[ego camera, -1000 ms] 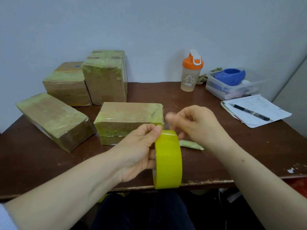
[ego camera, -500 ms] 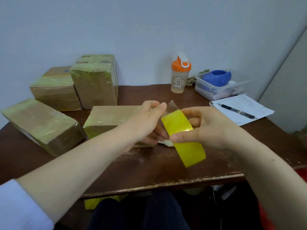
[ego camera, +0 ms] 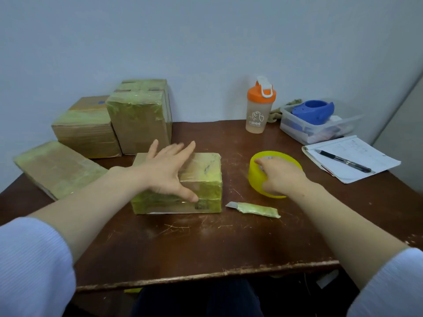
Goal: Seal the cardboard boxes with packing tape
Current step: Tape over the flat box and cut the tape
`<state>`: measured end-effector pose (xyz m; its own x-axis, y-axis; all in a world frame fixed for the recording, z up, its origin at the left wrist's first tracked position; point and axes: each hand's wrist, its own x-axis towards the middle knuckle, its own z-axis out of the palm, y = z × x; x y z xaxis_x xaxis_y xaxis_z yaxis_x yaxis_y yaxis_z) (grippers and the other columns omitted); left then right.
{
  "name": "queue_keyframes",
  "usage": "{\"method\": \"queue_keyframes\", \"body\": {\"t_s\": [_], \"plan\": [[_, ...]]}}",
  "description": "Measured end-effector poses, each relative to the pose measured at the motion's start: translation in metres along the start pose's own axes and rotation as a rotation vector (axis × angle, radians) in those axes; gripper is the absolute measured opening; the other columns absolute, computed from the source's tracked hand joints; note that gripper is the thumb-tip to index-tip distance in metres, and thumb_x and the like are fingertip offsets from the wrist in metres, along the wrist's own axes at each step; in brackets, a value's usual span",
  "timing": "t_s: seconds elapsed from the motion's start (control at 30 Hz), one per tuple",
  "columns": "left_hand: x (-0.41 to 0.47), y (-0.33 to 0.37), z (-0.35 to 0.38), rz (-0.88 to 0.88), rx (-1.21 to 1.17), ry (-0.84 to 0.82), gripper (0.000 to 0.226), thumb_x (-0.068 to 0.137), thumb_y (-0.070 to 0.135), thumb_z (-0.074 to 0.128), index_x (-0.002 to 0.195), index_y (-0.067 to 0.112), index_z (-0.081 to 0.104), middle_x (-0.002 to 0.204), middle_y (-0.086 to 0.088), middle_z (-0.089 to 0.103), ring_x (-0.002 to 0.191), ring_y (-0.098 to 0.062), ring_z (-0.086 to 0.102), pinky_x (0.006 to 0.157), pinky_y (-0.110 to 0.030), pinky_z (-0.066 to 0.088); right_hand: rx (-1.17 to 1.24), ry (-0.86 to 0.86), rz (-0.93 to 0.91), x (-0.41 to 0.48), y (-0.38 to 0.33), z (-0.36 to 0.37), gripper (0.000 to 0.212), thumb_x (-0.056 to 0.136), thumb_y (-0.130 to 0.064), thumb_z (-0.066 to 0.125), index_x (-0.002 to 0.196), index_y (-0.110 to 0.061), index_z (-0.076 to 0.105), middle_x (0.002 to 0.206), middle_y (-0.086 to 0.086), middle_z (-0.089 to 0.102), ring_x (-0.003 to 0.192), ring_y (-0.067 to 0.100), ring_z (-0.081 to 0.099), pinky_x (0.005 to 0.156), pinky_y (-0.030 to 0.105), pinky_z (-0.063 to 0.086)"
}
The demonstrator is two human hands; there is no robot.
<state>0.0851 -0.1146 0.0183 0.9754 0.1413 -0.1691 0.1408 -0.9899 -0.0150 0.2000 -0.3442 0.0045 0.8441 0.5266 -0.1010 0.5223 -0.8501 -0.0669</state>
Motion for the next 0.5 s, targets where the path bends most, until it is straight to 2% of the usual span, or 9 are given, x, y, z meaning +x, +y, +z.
{"method": "queue_keyframes", "body": {"t_s": [0.07, 0.13, 0.17, 0.23, 0.27, 0.4, 0.5], "plan": [[0.004, -0.001, 0.002, 0.012, -0.006, 0.036, 0.13, 0.054, 0.086, 0.054, 0.149, 0.028, -0.014, 0.149, -0.006, 0.025, 0.138, -0.024, 0.02, 0.115, -0.044, 0.001, 0.15, 0.12, -0.101, 0.001, -0.025, -0.005, 0.061, 0.088, -0.023, 0.05, 0.146, -0.015, 0.03, 0.155, 0.011, 0.023, 0.141, 0.029, 0.022, 0.114, 0.038, 0.019], [0.005, -0.001, 0.004, 0.008, 0.011, 0.075, 0.133, 0.047, 0.091, 0.049, 0.15, 0.028, -0.006, 0.137, -0.003, 0.033, 0.126, -0.024, 0.03, 0.109, -0.039, 0.021, 0.5, 0.152, -0.197, 0.002, -0.061, -0.012, 0.06, 0.095, -0.028, 0.042, 0.15, -0.015, 0.022, 0.159, 0.007, 0.01, 0.146, 0.021, 0.008, 0.114, 0.031, 0.008], [0.005, 0.0, 0.005, -0.004, 0.032, 0.103, 0.133, 0.045, 0.093, 0.046, 0.151, 0.027, -0.002, 0.135, -0.002, 0.034, 0.123, -0.023, 0.032, 0.104, -0.038, 0.026, 0.595, 0.128, -0.224, 0.005, -0.077, -0.012, 0.06, 0.098, -0.034, 0.037, 0.151, -0.014, 0.018, 0.16, 0.006, 0.005, 0.146, 0.018, 0.003, 0.114, 0.029, 0.005], [0.004, -0.001, 0.009, -0.027, 0.057, 0.169, 0.129, 0.046, 0.092, 0.045, 0.15, 0.026, 0.008, 0.138, -0.002, 0.035, 0.125, -0.024, 0.033, 0.102, -0.039, 0.028, 0.584, 0.062, -0.227, 0.009, -0.102, -0.002, 0.065, 0.1, -0.044, 0.03, 0.151, -0.009, 0.01, 0.16, 0.008, -0.002, 0.147, 0.018, -0.003, 0.116, 0.031, 0.002], [0.005, -0.001, 0.01, -0.031, 0.053, 0.186, 0.125, 0.048, 0.091, 0.046, 0.149, 0.025, 0.011, 0.141, -0.002, 0.034, 0.128, -0.024, 0.032, 0.104, -0.04, 0.027, 0.545, 0.054, -0.225, 0.011, -0.109, 0.005, 0.065, 0.101, -0.043, 0.027, 0.151, -0.007, 0.008, 0.16, 0.01, -0.004, 0.147, 0.02, -0.004, 0.116, 0.031, 0.002], [0.011, -0.003, 0.011, -0.009, 0.026, 0.149, 0.122, 0.052, 0.089, 0.046, 0.148, 0.023, 0.011, 0.148, 0.001, 0.029, 0.134, -0.022, 0.028, 0.106, -0.042, 0.024, 0.487, 0.167, -0.178, 0.019, -0.114, 0.024, 0.053, 0.103, -0.025, 0.025, 0.15, -0.002, 0.011, 0.159, 0.014, 0.005, 0.146, 0.022, 0.009, 0.111, 0.024, 0.008], [0.016, -0.005, 0.011, 0.01, 0.033, 0.123, 0.126, 0.047, 0.091, 0.036, 0.149, 0.023, 0.008, 0.147, -0.001, 0.028, 0.133, -0.023, 0.029, 0.106, -0.042, 0.024, 0.558, 0.195, -0.173, 0.026, -0.115, 0.025, 0.052, 0.103, -0.022, 0.027, 0.15, -0.004, 0.014, 0.16, 0.011, 0.005, 0.145, 0.021, 0.012, 0.11, 0.022, 0.01]]}}
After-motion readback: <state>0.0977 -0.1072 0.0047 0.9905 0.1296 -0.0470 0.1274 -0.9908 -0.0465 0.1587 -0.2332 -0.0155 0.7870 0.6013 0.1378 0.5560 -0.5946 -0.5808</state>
